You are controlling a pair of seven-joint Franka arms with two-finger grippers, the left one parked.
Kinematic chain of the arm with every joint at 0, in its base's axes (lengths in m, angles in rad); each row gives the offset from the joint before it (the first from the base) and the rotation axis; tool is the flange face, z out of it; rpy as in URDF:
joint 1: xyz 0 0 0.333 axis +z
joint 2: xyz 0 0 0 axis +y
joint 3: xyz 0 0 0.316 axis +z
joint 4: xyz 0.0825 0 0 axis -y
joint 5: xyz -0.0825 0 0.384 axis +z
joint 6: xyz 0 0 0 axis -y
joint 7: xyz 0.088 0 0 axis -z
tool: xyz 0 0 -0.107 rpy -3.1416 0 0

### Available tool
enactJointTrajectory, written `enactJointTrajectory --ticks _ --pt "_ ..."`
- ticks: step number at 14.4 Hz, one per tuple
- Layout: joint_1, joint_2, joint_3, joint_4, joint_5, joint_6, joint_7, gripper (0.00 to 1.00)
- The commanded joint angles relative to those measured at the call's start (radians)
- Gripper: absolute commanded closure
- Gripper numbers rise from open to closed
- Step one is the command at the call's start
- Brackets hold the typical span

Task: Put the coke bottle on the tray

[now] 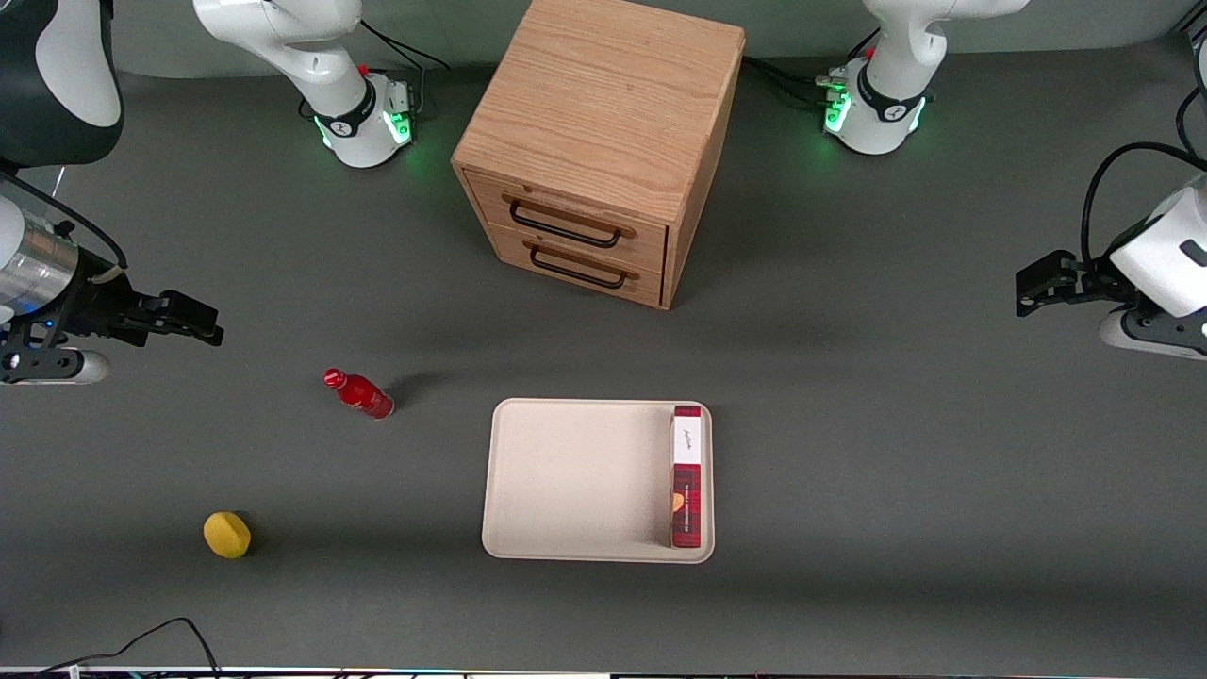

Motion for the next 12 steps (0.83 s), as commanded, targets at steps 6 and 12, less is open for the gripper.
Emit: enactJointTrajectory --ticks 6,12 --pt "0.015 0.017 -0.012 0.078 -0.012 -0.079 0.027 0.00" --pt "0.012 -0.017 -0.012 -0.015 -0.015 -0.040 0.019 0.00"
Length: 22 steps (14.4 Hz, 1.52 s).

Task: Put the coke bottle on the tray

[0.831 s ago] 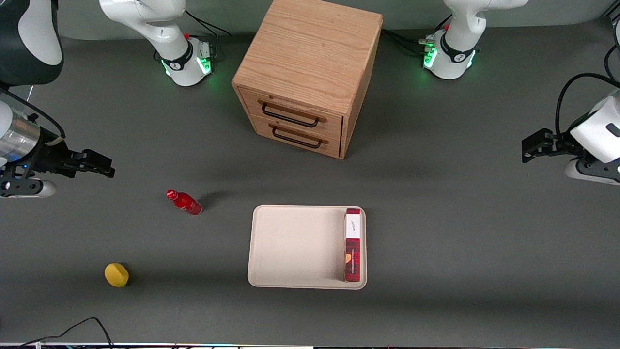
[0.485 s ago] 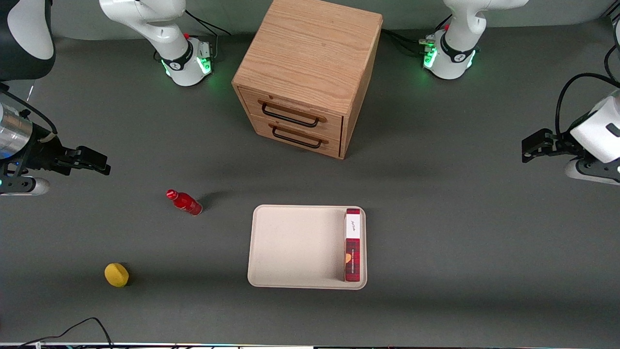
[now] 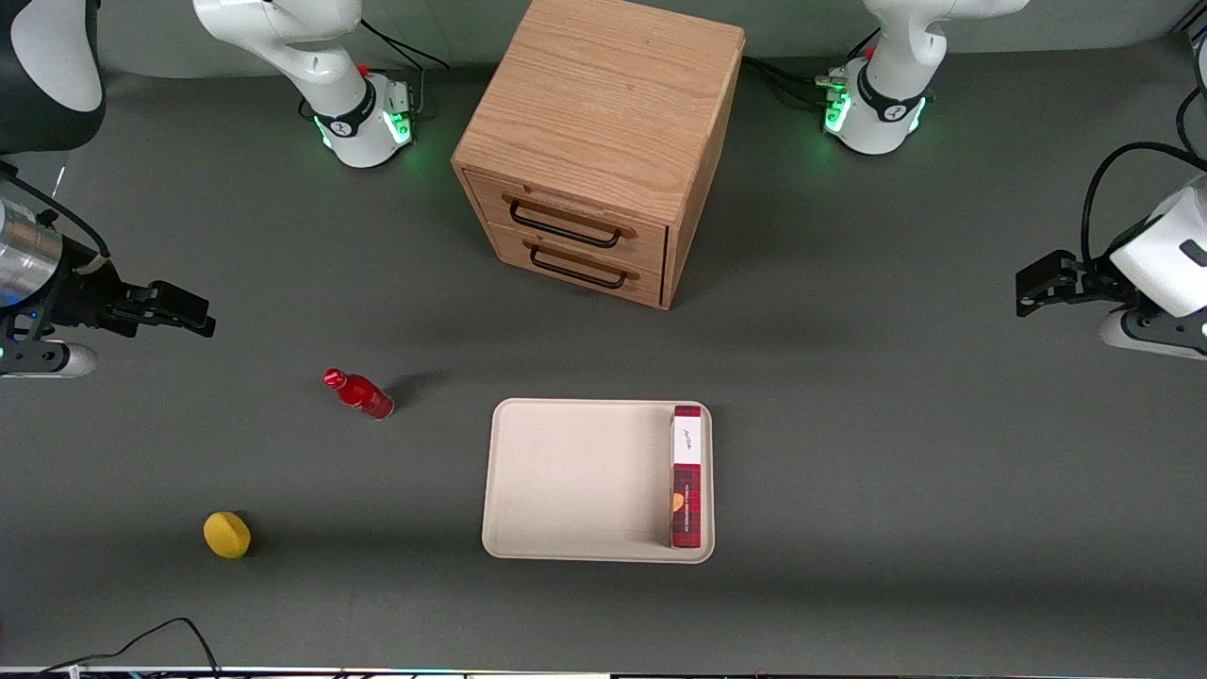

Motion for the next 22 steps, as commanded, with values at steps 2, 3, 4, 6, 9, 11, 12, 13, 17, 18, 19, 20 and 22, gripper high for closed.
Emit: enactJointTrajectory --ticks 2,3,4,6,9,11,12,13,17,18,19,20,22 --pt "0.001 -0.071 -0.001 -0.183 -0.012 0.137 0.011 0.00" --pt "0.002 -0.086 0.001 -0.243 -0.012 0.189 0.009 0.00" --pt "0.002 -0.085 0.001 -0.268 -0.012 0.215 0.009 0.00" --pt "0.002 -0.077 0.001 -0.318 -0.015 0.272 0.008 0.00" --pt "0.000 -0.085 0.001 -0.418 -0.015 0.387 -0.034 0.01" --pt "0.000 -0.082 0.001 -0.470 -0.015 0.449 -0.035 0.02" --pt "0.000 -0.083 0.001 -0.507 -0.018 0.497 -0.035 0.02" --pt "0.002 -0.080 0.001 -0.538 -0.018 0.544 -0.035 0.02" --pt "0.013 -0.048 0.039 -0.627 -0.021 0.709 -0.022 0.03" --pt "0.013 -0.040 0.043 -0.641 -0.022 0.728 -0.022 0.03" --pt "0.013 -0.036 0.047 -0.650 -0.022 0.739 -0.020 0.04" --pt "0.013 -0.031 0.057 -0.659 -0.025 0.746 -0.020 0.05" --pt "0.014 -0.010 0.062 -0.665 -0.028 0.759 -0.020 0.05"
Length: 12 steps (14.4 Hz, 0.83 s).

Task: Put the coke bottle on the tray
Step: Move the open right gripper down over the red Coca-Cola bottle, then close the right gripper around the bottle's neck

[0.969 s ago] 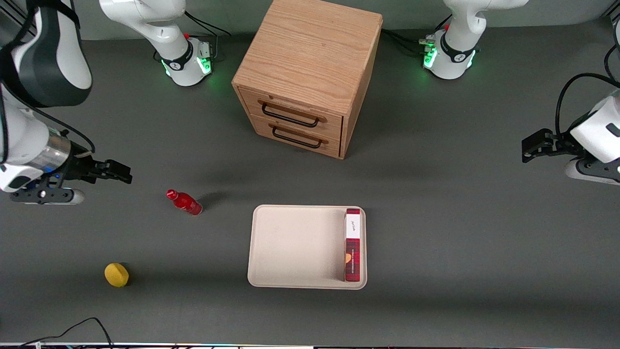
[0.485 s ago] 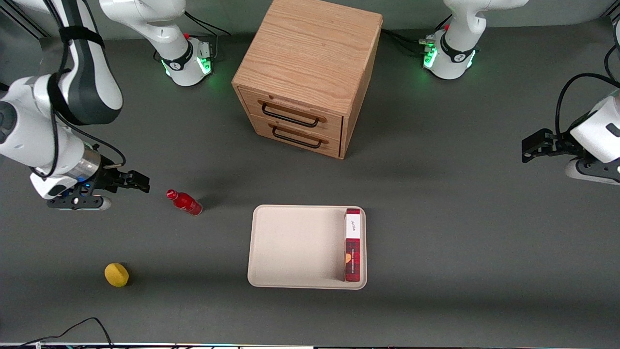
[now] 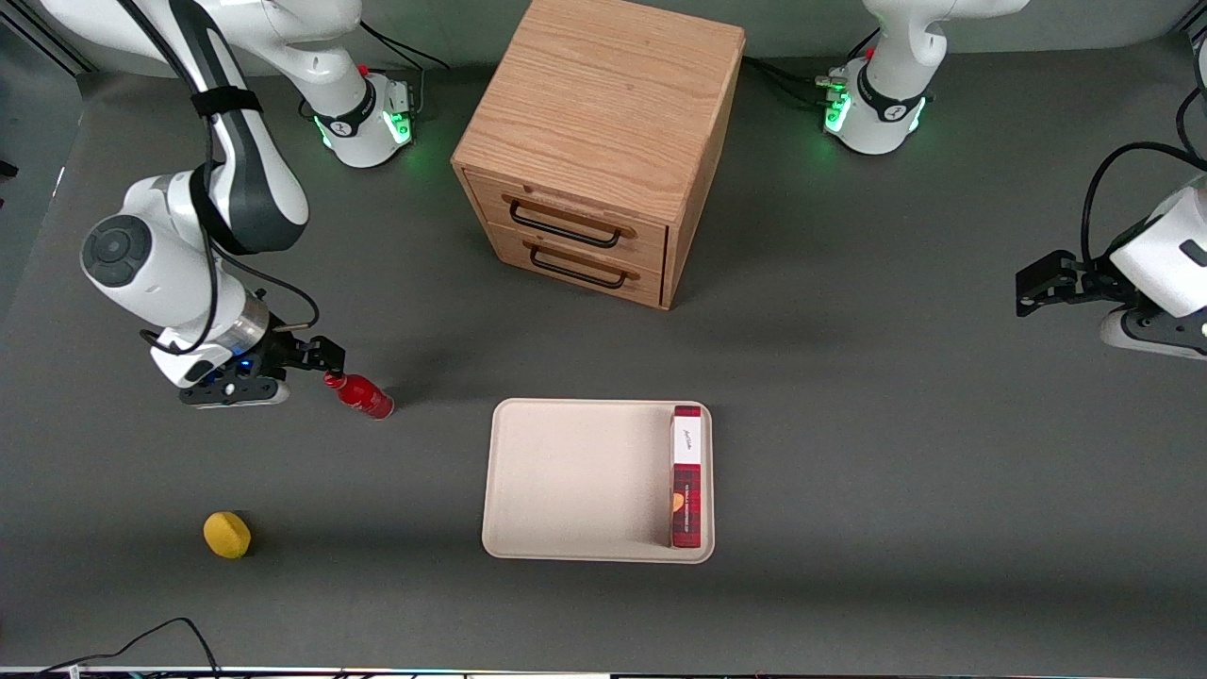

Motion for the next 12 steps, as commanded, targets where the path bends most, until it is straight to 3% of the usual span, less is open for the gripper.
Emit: enactJointTrajectory --ticks 1,3,7,10,12 --pt "0.002 0.021 0.014 -0.013 -0.029 0.029 -0.005 0.05" --pt "0.002 0.042 0.023 -0.013 -0.064 0.052 0.003 0.06" --pt "0.002 0.068 0.031 -0.010 -0.069 0.069 0.005 0.14" --pt "0.002 0.070 0.031 -0.010 -0.069 0.069 0.005 0.37" --pt "0.002 0.069 0.031 -0.008 -0.069 0.068 0.005 0.61"
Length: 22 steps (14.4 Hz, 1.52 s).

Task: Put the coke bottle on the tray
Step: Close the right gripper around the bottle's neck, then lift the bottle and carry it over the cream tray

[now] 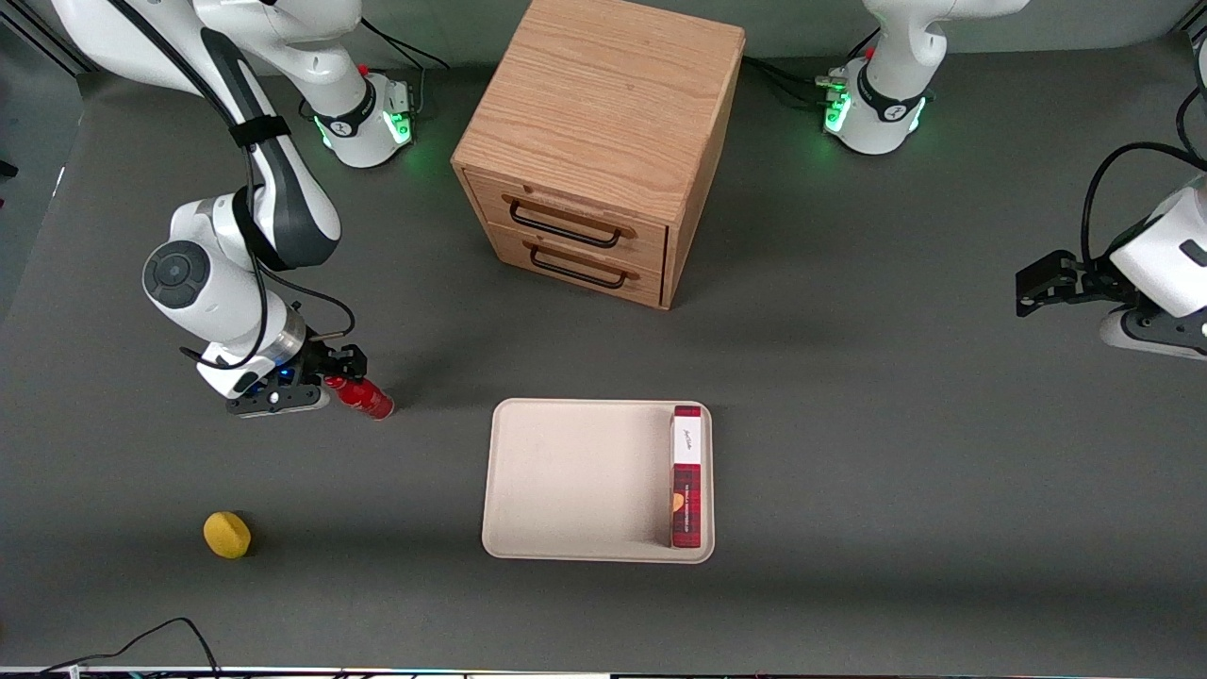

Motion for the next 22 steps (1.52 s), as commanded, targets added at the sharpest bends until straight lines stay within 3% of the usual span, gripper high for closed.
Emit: enactJointTrajectory --ticks 1,4,7,12,15,22 --pt "0.001 -0.003 0.003 0.001 -0.020 0.009 0.006 0.72" --pt "0.001 -0.009 0.004 0.003 -0.020 0.004 0.012 1.00" --pt "0.000 -0.031 0.004 0.062 -0.019 -0.084 0.026 1.00" --pt "-0.017 -0.032 0.001 0.480 -0.006 -0.645 0.009 1.00" --pt "-0.026 -0.026 -0.002 0.720 -0.005 -0.894 0.003 1.00" --pt "0.000 0.098 0.004 0.852 0.004 -0.912 0.078 1.00"
